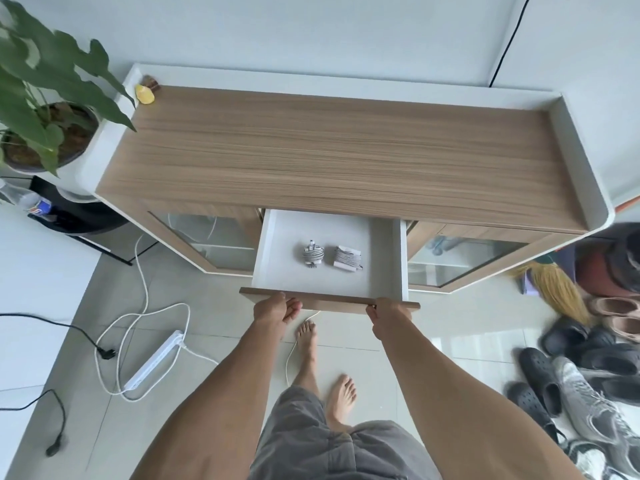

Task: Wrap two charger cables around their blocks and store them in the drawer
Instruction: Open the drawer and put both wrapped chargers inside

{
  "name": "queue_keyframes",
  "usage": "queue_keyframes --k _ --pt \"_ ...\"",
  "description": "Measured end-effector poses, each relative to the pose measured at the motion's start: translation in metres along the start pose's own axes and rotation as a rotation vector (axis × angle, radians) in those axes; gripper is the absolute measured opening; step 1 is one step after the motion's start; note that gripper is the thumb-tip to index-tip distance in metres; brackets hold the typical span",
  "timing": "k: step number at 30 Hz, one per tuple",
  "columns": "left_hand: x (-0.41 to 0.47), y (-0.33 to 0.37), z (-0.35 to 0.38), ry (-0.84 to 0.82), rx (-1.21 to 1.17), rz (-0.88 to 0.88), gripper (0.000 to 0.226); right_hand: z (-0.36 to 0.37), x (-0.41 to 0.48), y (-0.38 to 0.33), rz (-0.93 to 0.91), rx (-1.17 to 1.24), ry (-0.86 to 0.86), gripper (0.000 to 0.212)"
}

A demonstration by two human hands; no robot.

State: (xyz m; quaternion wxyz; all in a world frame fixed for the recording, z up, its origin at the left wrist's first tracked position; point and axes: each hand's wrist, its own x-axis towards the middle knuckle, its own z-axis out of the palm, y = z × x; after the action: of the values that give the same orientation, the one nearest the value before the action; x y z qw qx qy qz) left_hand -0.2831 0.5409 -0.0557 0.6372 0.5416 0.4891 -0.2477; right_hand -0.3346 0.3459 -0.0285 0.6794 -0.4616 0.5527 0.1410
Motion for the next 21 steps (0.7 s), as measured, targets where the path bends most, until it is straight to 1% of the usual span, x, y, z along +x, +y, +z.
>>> queue_keyframes --k 1,3,4,7,9,11,12,14,16,18,21 --pt "0.001 0.003 0.002 0.005 -0.014 -0.002 0.027 0.000 0.004 -0.001 0.000 0.020 0.030 0.020" --pt "0.005 0.011 0.008 0.022 -0.049 0.005 0.023 0.002 0.014 -0.010 0.064 0.088 0.229 0.025" --pt "0.007 0.015 0.012 0.028 -0.067 0.012 0.021 0.005 0.018 -0.017 0.094 0.111 0.274 0.024" --pt "0.013 0.028 0.023 0.035 -0.067 0.013 0.019 0.015 0.025 -0.033 0.105 0.112 0.267 0.020" --pt "0.018 0.037 0.030 0.039 -0.061 0.015 0.020 0.019 0.034 -0.041 0.121 0.104 0.268 0.021" --pt "0.022 0.048 0.039 0.042 -0.054 0.015 0.020 0.024 0.042 -0.050 0.090 0.101 0.244 0.023" --pt "0.023 0.052 0.043 0.048 -0.053 0.014 0.019 0.026 0.042 -0.054 0.091 0.100 0.259 0.022" --pt "0.029 0.061 0.052 0.046 -0.048 0.006 0.015 0.030 0.043 -0.066 0.116 0.122 0.298 0.019" --pt "0.034 0.072 0.061 0.030 -0.041 0.005 0.014 0.036 0.047 -0.077 0.132 0.182 0.286 0.019" --pt "0.038 0.083 0.068 0.037 -0.032 0.009 0.020 0.041 0.052 -0.087 0.129 0.247 0.274 0.020" --pt "0.041 0.099 0.082 0.024 -0.015 0.009 0.017 0.053 0.056 -0.103 0.094 0.259 0.244 0.020"
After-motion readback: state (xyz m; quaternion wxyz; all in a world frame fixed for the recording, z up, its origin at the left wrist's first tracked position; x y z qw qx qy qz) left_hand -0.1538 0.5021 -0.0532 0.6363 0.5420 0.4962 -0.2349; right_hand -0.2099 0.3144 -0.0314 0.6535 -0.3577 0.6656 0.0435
